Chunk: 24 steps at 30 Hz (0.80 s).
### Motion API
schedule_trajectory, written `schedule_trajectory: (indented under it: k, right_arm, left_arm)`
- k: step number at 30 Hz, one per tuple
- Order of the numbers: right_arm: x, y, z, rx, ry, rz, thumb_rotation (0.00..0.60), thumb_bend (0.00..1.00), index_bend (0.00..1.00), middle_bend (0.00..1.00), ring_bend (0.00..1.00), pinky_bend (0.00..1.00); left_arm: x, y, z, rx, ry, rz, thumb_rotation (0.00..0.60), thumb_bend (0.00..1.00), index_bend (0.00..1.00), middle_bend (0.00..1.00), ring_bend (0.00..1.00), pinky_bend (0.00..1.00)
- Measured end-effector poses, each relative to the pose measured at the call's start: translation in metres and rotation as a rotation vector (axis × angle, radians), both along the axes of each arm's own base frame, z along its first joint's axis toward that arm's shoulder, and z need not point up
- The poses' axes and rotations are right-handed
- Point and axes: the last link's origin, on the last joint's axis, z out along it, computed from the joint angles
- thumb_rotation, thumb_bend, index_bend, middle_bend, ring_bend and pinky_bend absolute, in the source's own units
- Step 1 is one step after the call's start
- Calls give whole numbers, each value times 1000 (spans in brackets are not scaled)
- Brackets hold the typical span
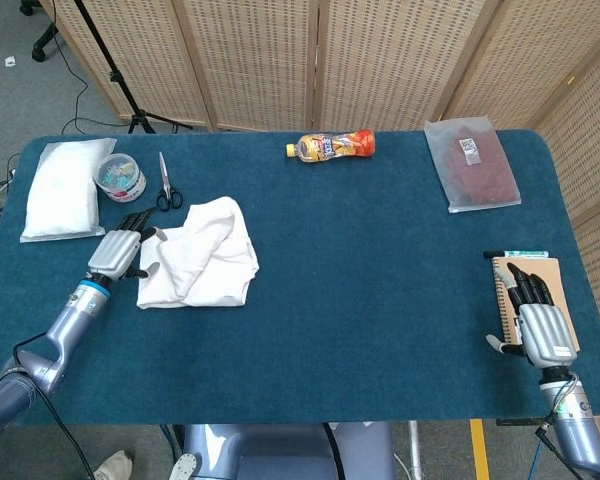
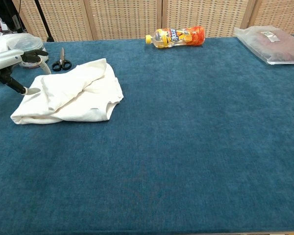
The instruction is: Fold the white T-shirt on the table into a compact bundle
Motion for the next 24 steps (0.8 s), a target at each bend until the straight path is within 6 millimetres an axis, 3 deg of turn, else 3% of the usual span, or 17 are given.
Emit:
schedule_trajectory:
  k: [7, 16, 24]
  right_arm:
    - [0, 0, 1, -2, -3, -2, 600, 0, 0, 0, 0, 0]
    - [0, 0, 2, -6, -6, 1, 600, 0, 0, 0, 0, 0]
    - [1, 0, 3, -8, -7, 4, 600, 0, 0, 0, 0, 0]
  left_arm:
    - [5, 2, -9, 13, -1, -8, 600, 425, 570, 0, 0, 0]
    - [9, 4, -9, 43, -18, -13, 600, 512, 655, 0, 0, 0]
    - [24, 0, -3, 58, -88, -68, 600, 522, 688, 0, 0, 0]
